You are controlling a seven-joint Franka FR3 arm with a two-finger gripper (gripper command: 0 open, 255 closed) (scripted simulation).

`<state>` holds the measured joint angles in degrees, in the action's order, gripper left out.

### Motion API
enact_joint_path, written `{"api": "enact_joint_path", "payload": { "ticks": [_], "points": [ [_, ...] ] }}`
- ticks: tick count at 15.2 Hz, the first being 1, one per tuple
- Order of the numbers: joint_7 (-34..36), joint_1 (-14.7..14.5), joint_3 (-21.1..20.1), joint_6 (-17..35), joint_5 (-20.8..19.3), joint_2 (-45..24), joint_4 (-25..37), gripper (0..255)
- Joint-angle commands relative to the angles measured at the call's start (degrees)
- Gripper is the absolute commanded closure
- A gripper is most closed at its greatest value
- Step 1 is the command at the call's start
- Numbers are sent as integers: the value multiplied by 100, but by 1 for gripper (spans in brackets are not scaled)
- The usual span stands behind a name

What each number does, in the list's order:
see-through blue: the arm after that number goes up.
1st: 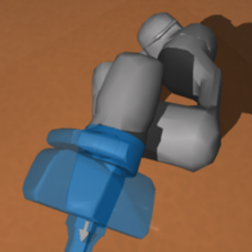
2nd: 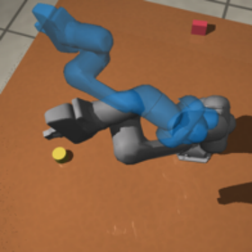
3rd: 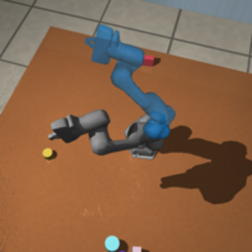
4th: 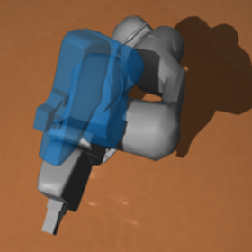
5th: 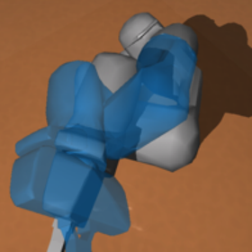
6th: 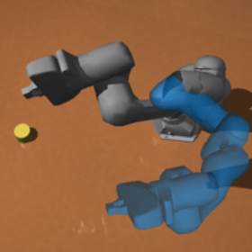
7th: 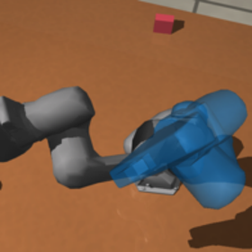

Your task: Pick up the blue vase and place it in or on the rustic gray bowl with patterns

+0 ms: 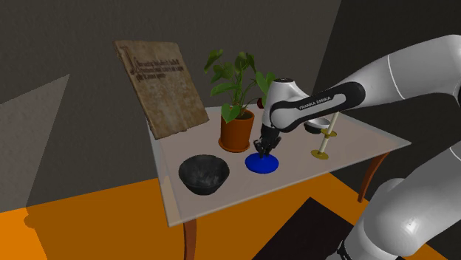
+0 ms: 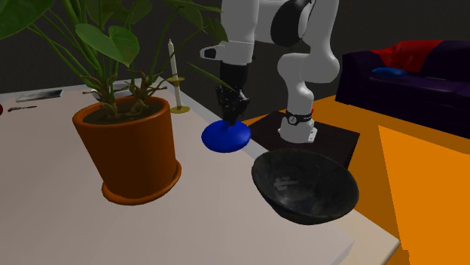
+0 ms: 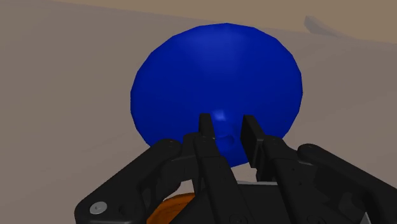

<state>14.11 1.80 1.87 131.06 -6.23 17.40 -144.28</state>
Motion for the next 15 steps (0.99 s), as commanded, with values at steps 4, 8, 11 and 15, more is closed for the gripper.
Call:
{"api": "enact_joint_path", "payload": {
  "ticks": [4, 8, 11, 15],
  "points": [
    [-34, -12, -7, -430, 30, 197, 233, 255],
    [-61, -19, -11, -765, 50, 328, 438, 255],
    [-81, -23, -15, -1012, 63, 411, 603, 255],
    [-105, -28, -20, -1337, 79, 500, 840, 255]
  ]
}}
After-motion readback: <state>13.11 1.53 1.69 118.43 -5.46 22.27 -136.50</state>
